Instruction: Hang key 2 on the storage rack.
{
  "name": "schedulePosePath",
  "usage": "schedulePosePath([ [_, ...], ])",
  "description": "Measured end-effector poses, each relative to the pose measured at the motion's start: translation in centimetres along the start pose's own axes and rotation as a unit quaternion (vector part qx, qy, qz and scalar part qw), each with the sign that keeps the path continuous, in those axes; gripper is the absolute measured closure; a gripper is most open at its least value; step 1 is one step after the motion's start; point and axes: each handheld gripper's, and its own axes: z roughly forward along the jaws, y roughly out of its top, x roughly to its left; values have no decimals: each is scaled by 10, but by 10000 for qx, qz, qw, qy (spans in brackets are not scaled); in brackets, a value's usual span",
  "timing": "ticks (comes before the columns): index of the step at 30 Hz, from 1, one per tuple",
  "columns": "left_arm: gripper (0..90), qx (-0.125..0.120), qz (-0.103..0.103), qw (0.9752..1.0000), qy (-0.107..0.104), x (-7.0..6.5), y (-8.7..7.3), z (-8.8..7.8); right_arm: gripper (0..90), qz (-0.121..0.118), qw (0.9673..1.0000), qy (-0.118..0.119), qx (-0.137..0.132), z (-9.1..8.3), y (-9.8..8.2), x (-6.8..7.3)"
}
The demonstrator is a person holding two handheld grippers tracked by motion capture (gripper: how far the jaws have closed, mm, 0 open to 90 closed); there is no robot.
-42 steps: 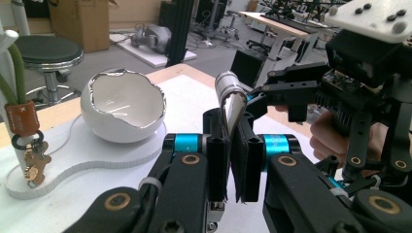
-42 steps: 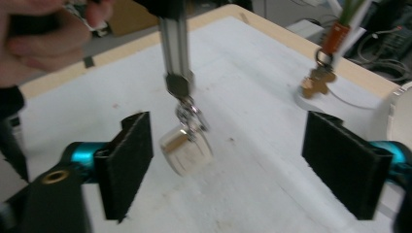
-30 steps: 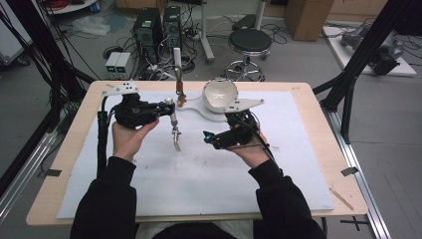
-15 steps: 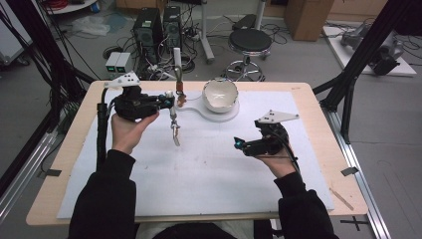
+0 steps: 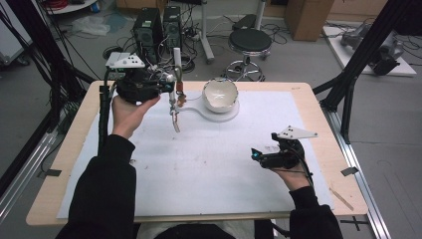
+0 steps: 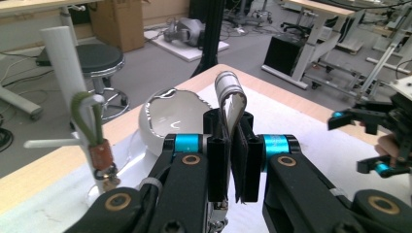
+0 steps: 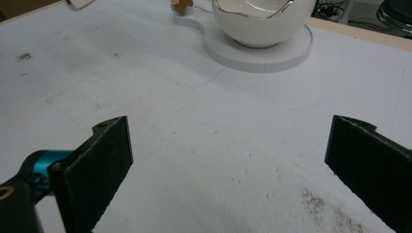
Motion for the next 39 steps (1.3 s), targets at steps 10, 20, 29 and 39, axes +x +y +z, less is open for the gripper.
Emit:
schedulePosePath([
  [10, 853, -84, -238, 9994, 244, 32, 7, 4, 25, 82, 9997, -185, 105, -7, -24, -11],
  [20, 853, -73, -350, 9977, 578, 62, 12, 4, 25, 158, 9990, -422, -3, -22, -38, -17],
  [29, 855, 120, -145, 9954, 936, 82, 8, 15, 25, 193, 9987, -466, -33, -27, -43, -17],
  [39, 853, 117, 83, 9901, 1394, 98, 12, 33, 25, -51, 9991, -421, -58, -27, -50, -13],
])
